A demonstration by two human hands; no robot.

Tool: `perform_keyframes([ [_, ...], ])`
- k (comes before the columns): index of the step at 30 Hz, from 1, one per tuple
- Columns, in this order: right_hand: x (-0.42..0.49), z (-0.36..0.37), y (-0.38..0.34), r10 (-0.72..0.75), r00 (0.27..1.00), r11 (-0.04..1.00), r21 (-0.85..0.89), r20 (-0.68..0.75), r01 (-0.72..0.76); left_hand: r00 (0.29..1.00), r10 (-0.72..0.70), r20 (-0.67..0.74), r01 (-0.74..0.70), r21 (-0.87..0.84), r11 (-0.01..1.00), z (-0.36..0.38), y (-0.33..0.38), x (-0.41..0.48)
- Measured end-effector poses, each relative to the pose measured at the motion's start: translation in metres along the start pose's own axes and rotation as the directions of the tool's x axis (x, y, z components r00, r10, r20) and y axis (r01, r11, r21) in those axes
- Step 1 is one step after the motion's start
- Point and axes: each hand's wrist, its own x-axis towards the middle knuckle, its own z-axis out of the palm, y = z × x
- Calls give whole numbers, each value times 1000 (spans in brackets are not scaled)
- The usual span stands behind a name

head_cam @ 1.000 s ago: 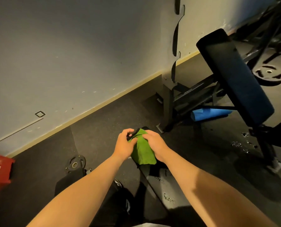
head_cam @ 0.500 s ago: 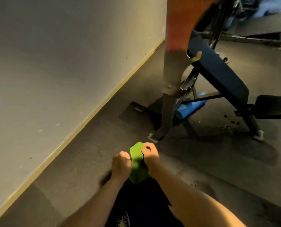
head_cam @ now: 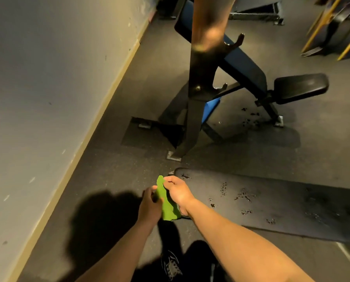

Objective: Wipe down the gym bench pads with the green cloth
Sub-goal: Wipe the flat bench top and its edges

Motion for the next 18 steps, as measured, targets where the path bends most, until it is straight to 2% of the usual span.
perform_keyframes([
  [6, 28, -10, 20, -31, 995, 989, -145, -97, 16, 999, -30, -21, 31, 14, 999, 25, -9, 22],
  [12, 109, -29, 73, -134, 991, 916, -385, -27, 113, 992, -42, -115, 40, -18, 999, 80, -53, 82],
  [15, 154, -47, 102, -190, 980, 871, -471, -61, 140, 987, -49, -153, 44, -41, 998, 113, -84, 123],
  [18, 209, -66, 136, -254, 952, 845, -518, -170, 132, 978, -22, -209, 12, -51, 999, 142, -113, 174],
])
